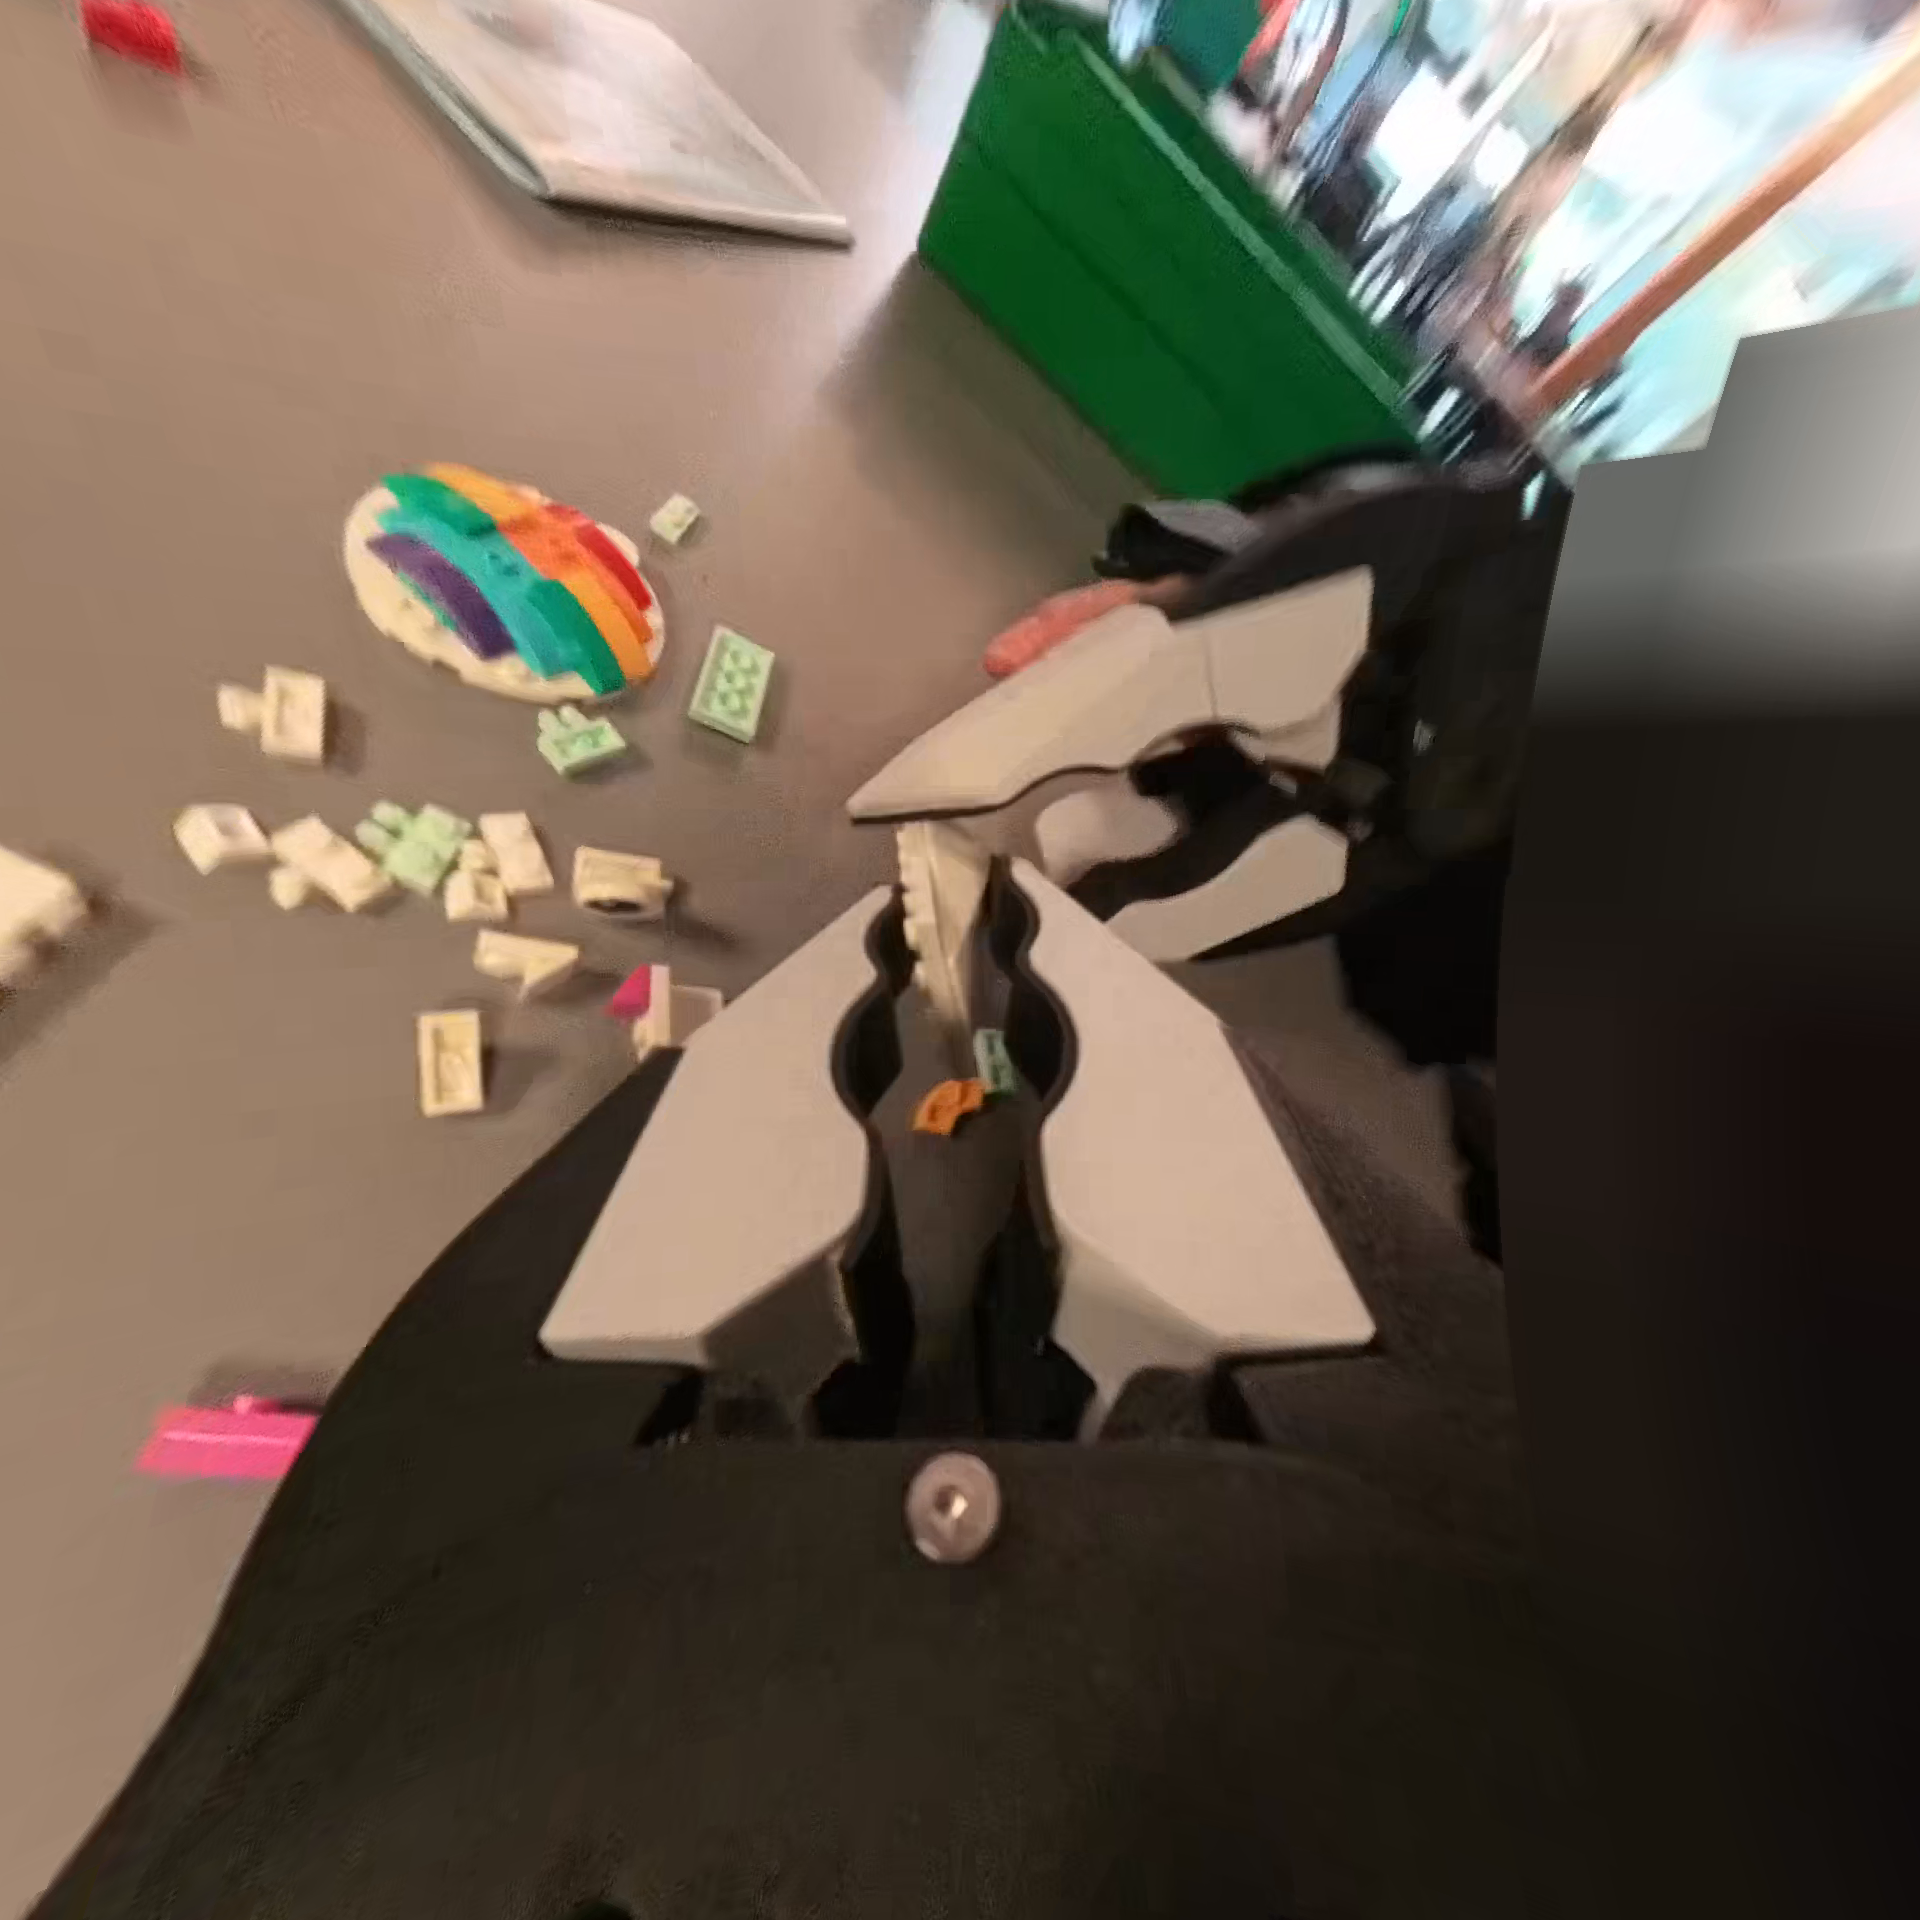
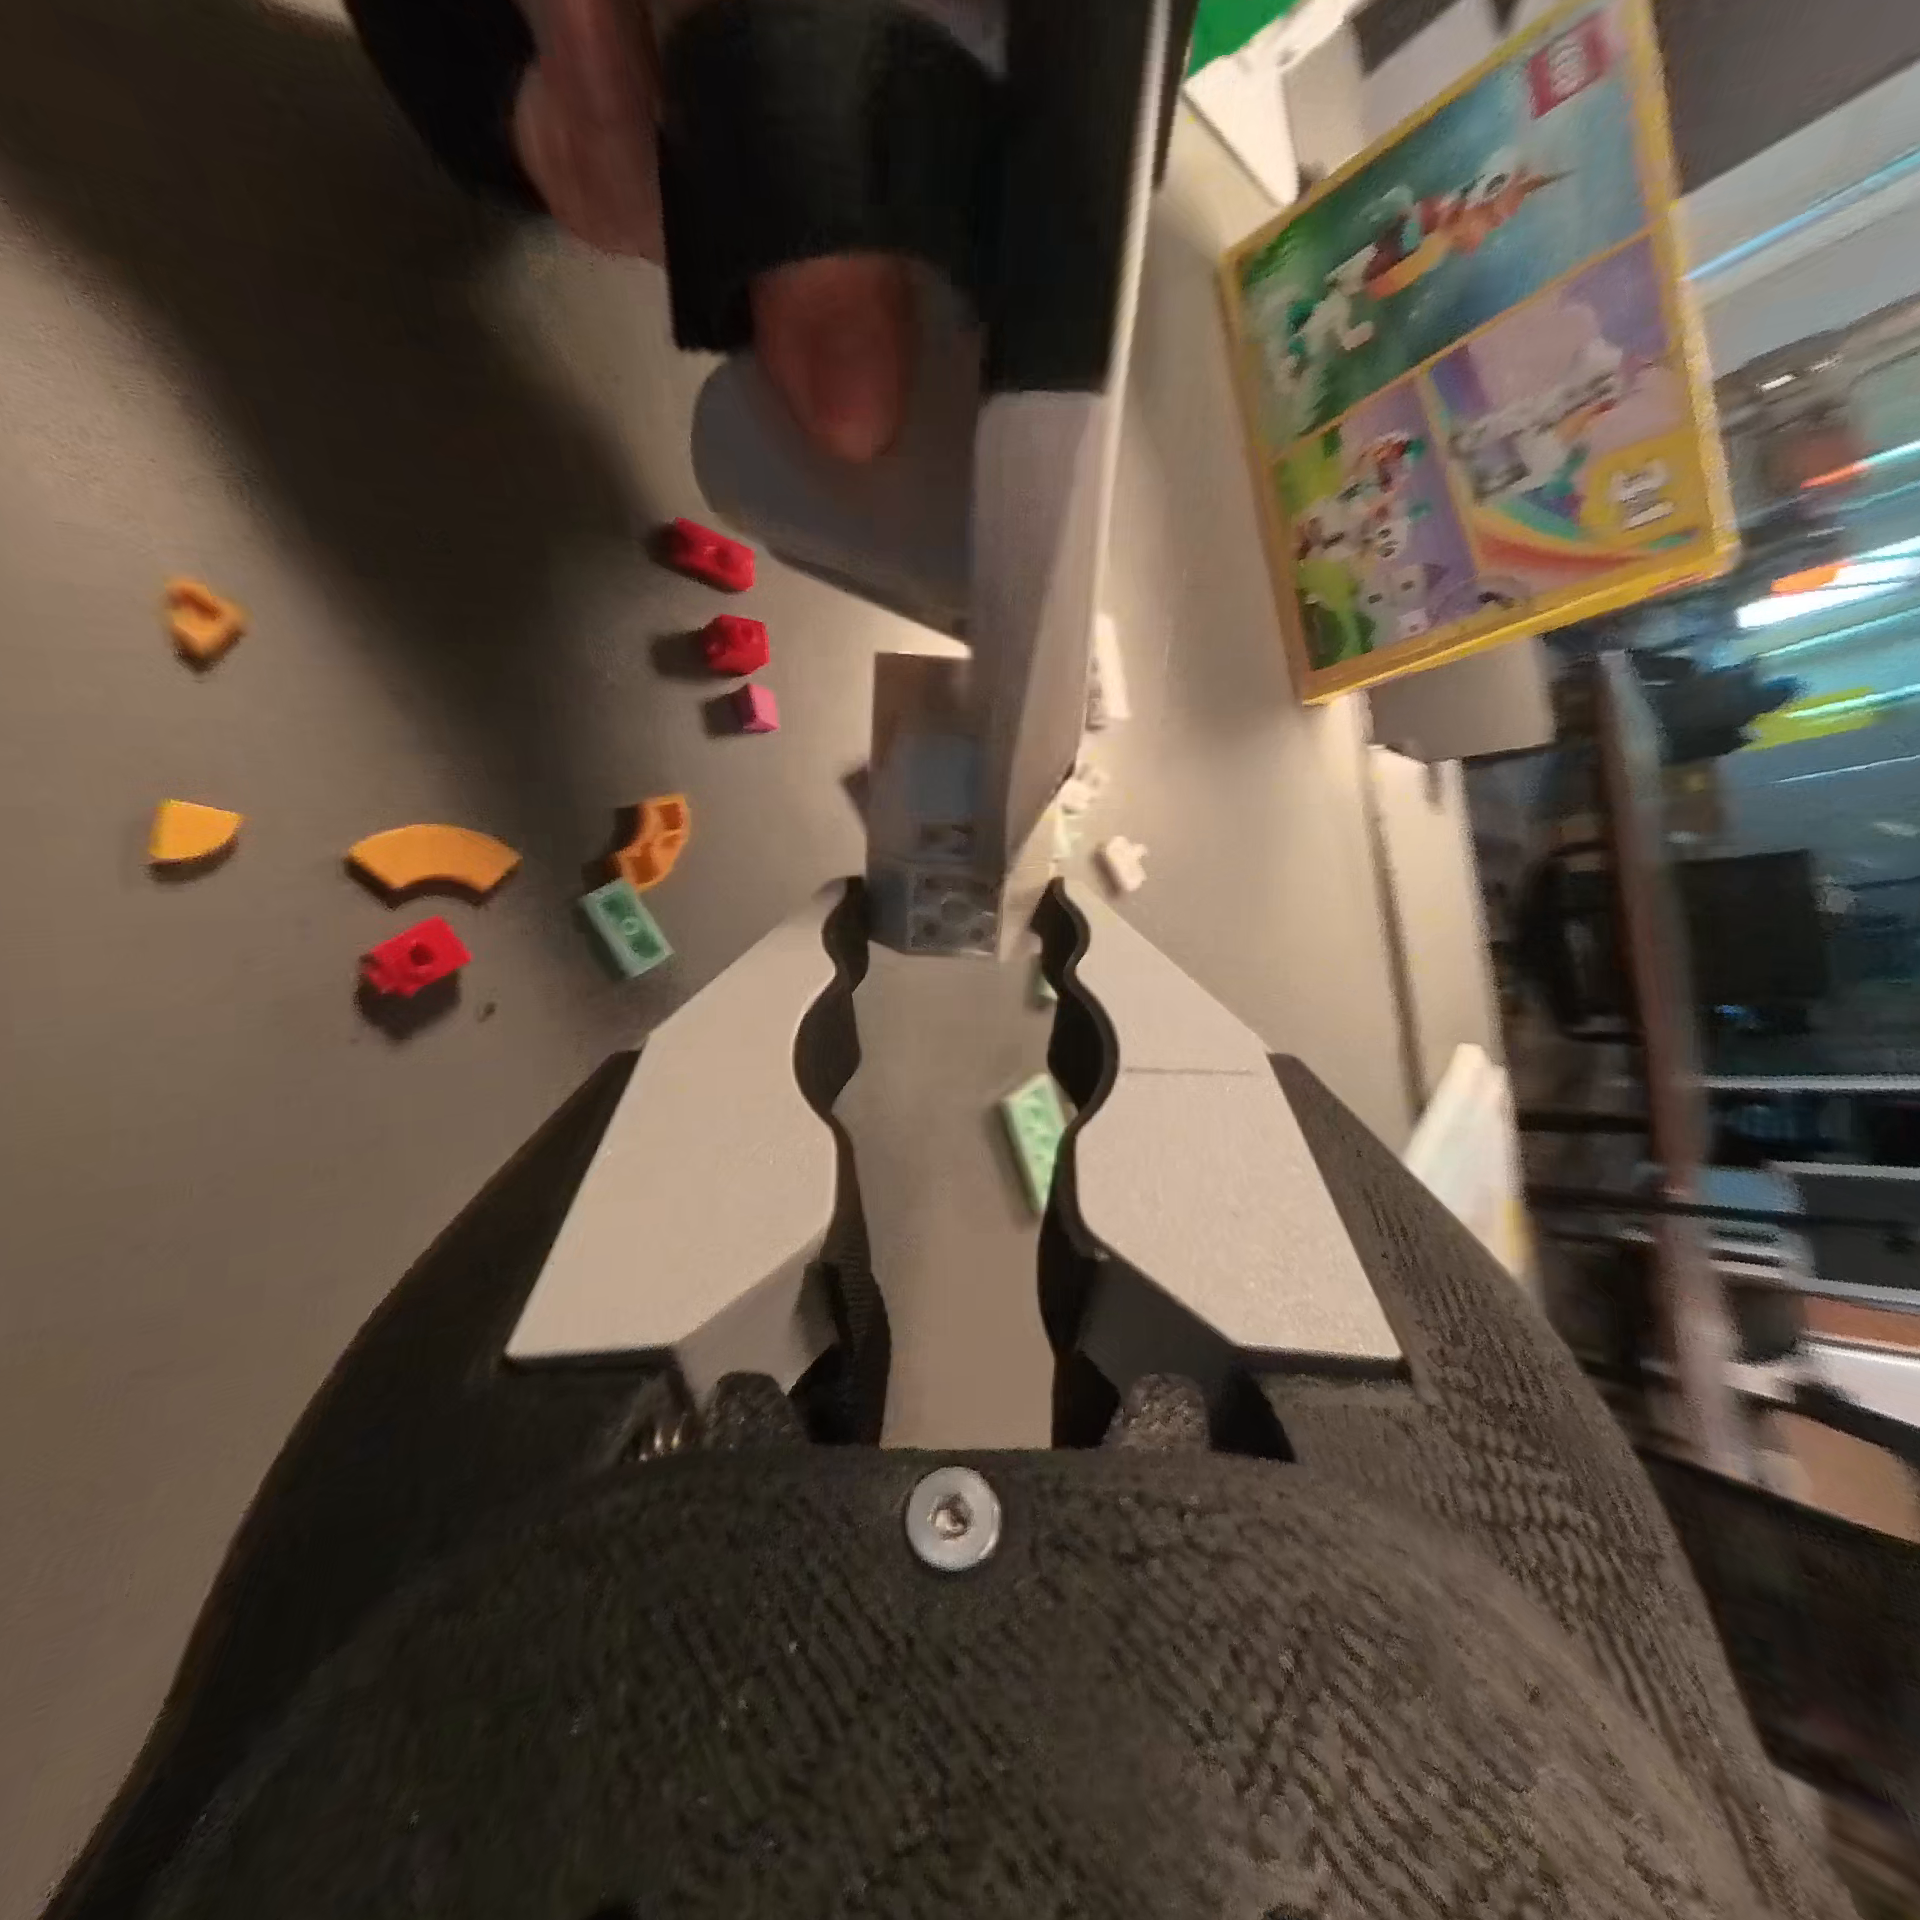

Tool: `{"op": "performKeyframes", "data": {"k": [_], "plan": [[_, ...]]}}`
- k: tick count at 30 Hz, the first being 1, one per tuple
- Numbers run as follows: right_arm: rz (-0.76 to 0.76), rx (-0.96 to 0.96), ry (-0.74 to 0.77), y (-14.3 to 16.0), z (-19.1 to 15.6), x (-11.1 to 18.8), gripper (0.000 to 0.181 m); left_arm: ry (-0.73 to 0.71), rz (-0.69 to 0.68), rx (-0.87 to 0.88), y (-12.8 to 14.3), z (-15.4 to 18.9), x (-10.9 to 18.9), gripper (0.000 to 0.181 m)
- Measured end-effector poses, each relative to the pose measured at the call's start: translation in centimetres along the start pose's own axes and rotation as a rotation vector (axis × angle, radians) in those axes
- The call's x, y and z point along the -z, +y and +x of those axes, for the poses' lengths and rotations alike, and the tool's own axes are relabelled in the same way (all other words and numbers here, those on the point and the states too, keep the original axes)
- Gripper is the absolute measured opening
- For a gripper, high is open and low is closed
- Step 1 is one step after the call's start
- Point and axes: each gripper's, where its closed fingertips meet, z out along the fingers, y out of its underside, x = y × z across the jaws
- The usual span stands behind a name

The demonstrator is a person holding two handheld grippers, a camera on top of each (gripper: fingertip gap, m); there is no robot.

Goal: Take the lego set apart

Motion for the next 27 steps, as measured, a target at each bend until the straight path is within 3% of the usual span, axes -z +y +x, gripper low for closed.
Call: {"op": "performKeyframes", "data": {"k": [6,15,18,21,27], "plan": [[0.130,-0.239,-0.245,0.0,-1.3,0.9,0.032,-0.073,-0.053,-0.217,0.4,0.8,-0.8,0.014],[0.350,-0.467,-0.477,-1.1,-1.4,3.7,0.030,0.023,-0.027,-0.274,0.1,3.2,-0.9,0.014],[0.430,-0.566,-0.568,-1.2,-1.3,4.8,0.014,-0.034,-0.051,-0.475,0.3,3.9,-1.0,0.014],[0.427,-0.516,-0.524,-1.2,-1.6,4.4,0.015,-0.075,-0.054,-0.541,0.5,3.6,-1.0,0.014],[0.456,-0.316,-0.268,-2.2,0.1,4.0,0.019,0.002,0.061,-0.360,-1.0,3.4,0.2,0.015]]}}
